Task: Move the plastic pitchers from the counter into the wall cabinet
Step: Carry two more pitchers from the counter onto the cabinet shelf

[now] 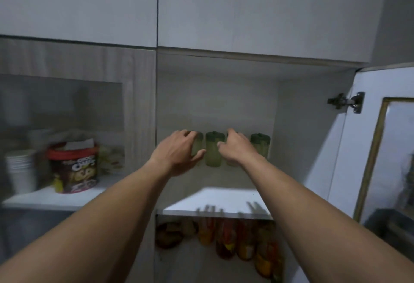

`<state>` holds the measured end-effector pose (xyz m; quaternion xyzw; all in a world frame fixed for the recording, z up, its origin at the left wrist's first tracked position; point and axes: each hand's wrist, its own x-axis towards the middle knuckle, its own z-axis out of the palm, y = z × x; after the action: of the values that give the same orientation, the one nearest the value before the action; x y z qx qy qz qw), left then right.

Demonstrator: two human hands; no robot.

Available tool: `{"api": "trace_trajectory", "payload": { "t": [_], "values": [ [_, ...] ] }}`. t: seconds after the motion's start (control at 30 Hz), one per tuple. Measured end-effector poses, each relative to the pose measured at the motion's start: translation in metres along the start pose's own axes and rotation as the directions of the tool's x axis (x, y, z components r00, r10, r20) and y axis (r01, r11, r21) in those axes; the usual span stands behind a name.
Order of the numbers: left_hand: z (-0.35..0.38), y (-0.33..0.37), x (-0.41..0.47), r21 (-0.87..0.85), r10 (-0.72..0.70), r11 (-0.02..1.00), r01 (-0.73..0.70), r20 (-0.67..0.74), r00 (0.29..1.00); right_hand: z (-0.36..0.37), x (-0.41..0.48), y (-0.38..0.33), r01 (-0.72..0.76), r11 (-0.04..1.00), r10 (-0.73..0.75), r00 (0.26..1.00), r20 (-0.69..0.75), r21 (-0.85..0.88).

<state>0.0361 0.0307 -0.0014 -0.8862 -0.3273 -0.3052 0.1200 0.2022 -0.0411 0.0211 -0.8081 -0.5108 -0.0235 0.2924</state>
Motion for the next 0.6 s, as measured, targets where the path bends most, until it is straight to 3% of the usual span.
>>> {"api": "trace_trajectory", "payload": {
  "t": [0.13, 0.33, 0.6],
  "values": [
    [-0.065, -0.033, -0.064, 0.107, -0.062, 0.992, 0.062, -0.005, 0.998, -0.005, -0.044, -0.056, 0.093, 0.995, -0.093, 0.996, 0.004, 0.046],
    [-0.132, -0.109, -0.159, 0.322, -0.309, 0.896, 0.306, -0.042, 0.950, 0.023, -0.086, -0.157, 0.313, 0.932, -0.323, 0.946, 0.027, 0.183],
    [-0.219, -0.157, -0.285, 0.399, -0.679, 0.614, 0.681, -0.174, 0.714, 0.084, -0.156, -0.296, 0.532, 0.760, -0.616, 0.772, 0.154, 0.374]
  ]
}}
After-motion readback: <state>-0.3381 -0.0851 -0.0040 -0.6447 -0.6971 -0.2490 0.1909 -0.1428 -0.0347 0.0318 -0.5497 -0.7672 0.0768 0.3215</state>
